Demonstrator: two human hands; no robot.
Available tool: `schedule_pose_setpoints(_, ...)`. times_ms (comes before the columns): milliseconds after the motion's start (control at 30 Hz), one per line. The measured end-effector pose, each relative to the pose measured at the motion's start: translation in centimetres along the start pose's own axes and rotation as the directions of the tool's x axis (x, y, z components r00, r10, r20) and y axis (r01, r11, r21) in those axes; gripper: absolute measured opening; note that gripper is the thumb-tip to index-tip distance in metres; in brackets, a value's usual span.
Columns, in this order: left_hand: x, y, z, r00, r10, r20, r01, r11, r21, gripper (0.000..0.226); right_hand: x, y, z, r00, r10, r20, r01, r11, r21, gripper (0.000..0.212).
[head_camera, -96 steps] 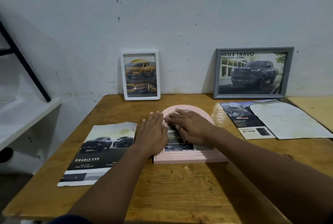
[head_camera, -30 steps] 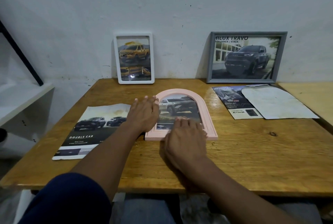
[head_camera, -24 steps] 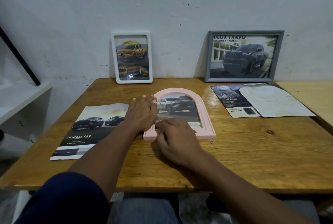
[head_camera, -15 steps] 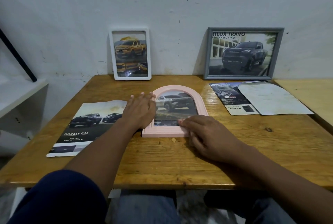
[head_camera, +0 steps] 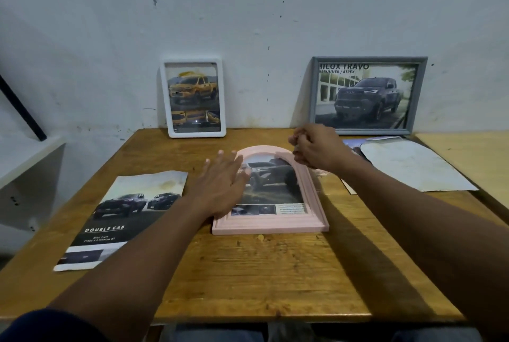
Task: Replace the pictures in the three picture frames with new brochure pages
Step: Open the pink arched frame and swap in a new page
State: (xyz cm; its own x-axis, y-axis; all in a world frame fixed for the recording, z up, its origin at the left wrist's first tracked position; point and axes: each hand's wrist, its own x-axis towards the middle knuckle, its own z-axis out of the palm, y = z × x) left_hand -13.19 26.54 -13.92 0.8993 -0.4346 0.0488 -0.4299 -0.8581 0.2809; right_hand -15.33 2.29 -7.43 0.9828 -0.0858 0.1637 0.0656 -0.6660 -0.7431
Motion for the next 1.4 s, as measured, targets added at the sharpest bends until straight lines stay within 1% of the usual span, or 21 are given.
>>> schedule_pose_setpoints(67,-0.4,0.2,0.8,0.998,0.014,0.064,-0.014,1.0,0.007,0.07,1.2,1.7,1.4,0.989,-0.011,0.148,0.047,0.968,-0.245,0.031)
schedule_pose_setpoints(133,-0.5,0.4,1.1,0.997,-0.01,0.075,0.012,1.0,-0.023,0.073,1.0,3.6,3.0,0.966,-0.043,0.253,0.148,0.9,-0.41,0.045)
schedule_pose_setpoints(233,-0.5,0.4,1.0,0.997,-0.036,0.072,0.041,0.997,-0.069,0.075,-0.4,5.3,3.5,0.971,-0.052,0.235,0.156,0.879,-0.451,0.057)
schedule_pose_setpoints(367,-0.6,0.6,1.1,0.997,-0.049,0.059,0.055,0.994,-0.097,0.075,-5.3,5.8,2.8,0.968,-0.024,0.249,0.143,0.869,-0.473,0.064)
schedule_pose_setpoints(467,-0.6,0.6,1.2,0.997,-0.057,0.043,0.062,0.992,-0.113,0.075,-10.9,4.5,2.8,0.972,-0.027,0.233,0.138,0.868,-0.477,0.063)
schedule_pose_setpoints(567,-0.7,0.8,1.2,0.997,-0.066,0.04,0.07,0.989,-0.128,0.076,-15.2,2.6,3.7,0.98,-0.081,0.181,0.169,0.815,-0.555,0.069)
schedule_pose_setpoints(667,-0.8,1.0,1.1,0.997,-0.072,0.043,0.077,0.989,-0.129,0.075,-16.6,0.6,5.7,0.977,-0.136,0.162,0.206,0.783,-0.587,0.069)
schedule_pose_setpoints(833,-1.0,1.2,0.7,0.995,-0.08,0.062,0.089,0.983,-0.162,0.065,-15.2,-2.6,9.4,0.947,-0.152,0.283,0.284,0.81,-0.513,0.065)
schedule_pose_setpoints(900,-1.2,1.7,0.0,0.992,-0.095,0.086,0.112,0.968,-0.225,0.061,-14.4,-3.5,9.5,0.93,-0.167,0.328,0.287,0.888,-0.36,0.06)
schedule_pose_setpoints(933,-1.5,2.1,-0.6,0.988,-0.112,0.108,0.139,0.947,-0.29,0.06,-14.2,-3.9,9.0,0.934,-0.166,0.315,0.241,0.946,-0.215,0.055)
schedule_pose_setpoints(967,-1.8,2.5,-1.2,0.983,-0.133,0.129,0.171,0.918,-0.358,0.06,-13.8,-3.9,8.3,0.952,-0.162,0.259,0.181,0.982,-0.052,0.049)
schedule_pose_setpoints(1000,-2.1,2.8,-1.7,0.979,-0.15,0.136,0.194,0.884,-0.425,0.06,-13.5,-3.8,7.4,0.975,-0.146,0.169,0.134,0.988,0.083,0.045)
schedule_pose_setpoints(1033,-2.4,2.9,-2.1,0.981,-0.152,0.121,0.192,0.861,-0.472,0.06,-12.9,-3.6,6.4,0.991,-0.126,0.054,0.117,0.982,0.149,0.043)
schedule_pose_setpoints(1067,-2.6,3.1,-2.3,0.986,-0.144,0.086,0.168,0.861,-0.481,0.062,-12.0,-3.4,5.4,0.992,-0.118,-0.049,0.123,0.984,0.126,0.042)
schedule_pose_setpoints(1100,-2.8,3.3,-2.4,0.991,-0.13,0.041,0.134,0.878,-0.459,0.067,-11.0,-2.8,4.5,0.986,-0.123,-0.114,0.129,0.99,0.05,0.042)
schedule_pose_setpoints(1133,-3.1,3.7,-2.4,0.995,-0.102,-0.008,0.089,0.905,-0.415,0.075,-9.9,-1.9,3.9,0.983,-0.123,-0.136,0.12,0.992,-0.036,0.041)
schedule_pose_setpoints(1200,-4.4,4.9,-2.0,0.997,-0.015,-0.078,-0.008,0.957,-0.29,0.089,-8.0,-0.2,3.6,0.989,-0.102,-0.105,0.086,0.986,-0.144,0.04)
schedule_pose_setpoints(1233,-5.3,5.6,-1.5,0.995,0.038,-0.093,-0.058,0.973,-0.224,0.092,-7.4,0.8,3.8,0.994,-0.085,-0.067,0.072,0.982,-0.173,0.042)
schedule_pose_setpoints(1267,-6.3,6.3,-1.1,0.991,0.091,-0.094,-0.106,0.98,-0.167,0.092,-7.1,1.6,4.2,0.998,-0.064,-0.014,0.06,0.976,-0.208,0.046)
schedule_pose_setpoints(1333,-8.1,7.0,0.0,0.981,0.191,-0.026,-0.192,0.98,-0.052,0.09,-6.9,3.2,4.9,0.996,-0.045,0.08,0.067,0.95,-0.305,0.054)
schedule_pose_setpoints(1400,-9.1,6.3,1.2,0.968,0.251,0.008,-0.251,0.966,0.06,0.081,-6.8,3.7,5.1,0.992,-0.013,0.126,0.058,0.933,-0.356,0.056)
